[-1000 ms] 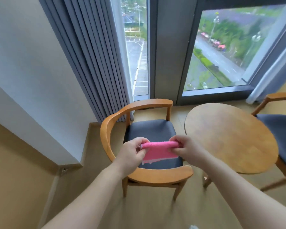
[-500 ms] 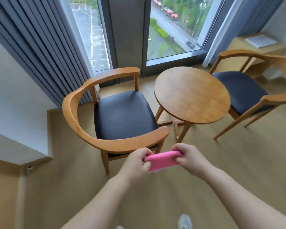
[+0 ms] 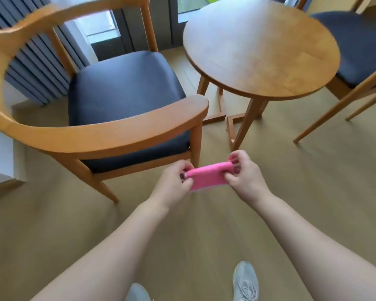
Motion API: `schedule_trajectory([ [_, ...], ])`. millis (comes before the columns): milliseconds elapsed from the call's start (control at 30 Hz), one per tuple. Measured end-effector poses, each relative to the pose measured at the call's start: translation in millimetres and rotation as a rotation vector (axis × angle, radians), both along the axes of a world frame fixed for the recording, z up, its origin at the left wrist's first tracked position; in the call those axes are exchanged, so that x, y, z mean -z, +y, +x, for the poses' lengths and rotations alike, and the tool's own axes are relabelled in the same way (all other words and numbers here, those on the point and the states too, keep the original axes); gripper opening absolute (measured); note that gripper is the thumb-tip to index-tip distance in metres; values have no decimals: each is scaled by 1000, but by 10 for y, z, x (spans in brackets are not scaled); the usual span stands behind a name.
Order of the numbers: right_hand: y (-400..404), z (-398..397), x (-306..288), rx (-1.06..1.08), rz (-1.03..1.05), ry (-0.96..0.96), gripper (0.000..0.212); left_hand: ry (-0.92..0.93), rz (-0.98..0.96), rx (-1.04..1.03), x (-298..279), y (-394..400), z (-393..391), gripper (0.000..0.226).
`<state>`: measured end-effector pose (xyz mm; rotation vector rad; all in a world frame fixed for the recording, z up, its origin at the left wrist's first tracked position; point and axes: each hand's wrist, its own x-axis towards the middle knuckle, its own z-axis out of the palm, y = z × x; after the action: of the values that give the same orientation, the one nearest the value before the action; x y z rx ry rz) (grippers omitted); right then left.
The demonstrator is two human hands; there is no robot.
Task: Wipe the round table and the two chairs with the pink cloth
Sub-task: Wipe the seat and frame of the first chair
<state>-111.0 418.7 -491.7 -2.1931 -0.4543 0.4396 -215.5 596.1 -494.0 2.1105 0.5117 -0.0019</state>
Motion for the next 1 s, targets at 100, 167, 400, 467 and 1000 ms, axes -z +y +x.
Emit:
schedule_trajectory([
  [100, 94, 127, 645, 112, 87, -93, 39, -98, -9, -74, 583, 23, 151, 27],
  [167, 166, 199, 1079, 134, 107, -180, 35, -190, 3, -136, 965, 45, 233, 28],
  [400, 549, 481, 2163, 135, 347, -577, 13, -495, 248, -212, 1736, 219, 555, 38],
  [467, 659, 513, 2246, 146, 415, -622, 18, -561, 337, -183, 1741, 289, 603, 39],
  [1000, 1317, 384, 2419, 181, 367, -638, 71, -531, 635, -22, 1602, 580, -59, 15],
])
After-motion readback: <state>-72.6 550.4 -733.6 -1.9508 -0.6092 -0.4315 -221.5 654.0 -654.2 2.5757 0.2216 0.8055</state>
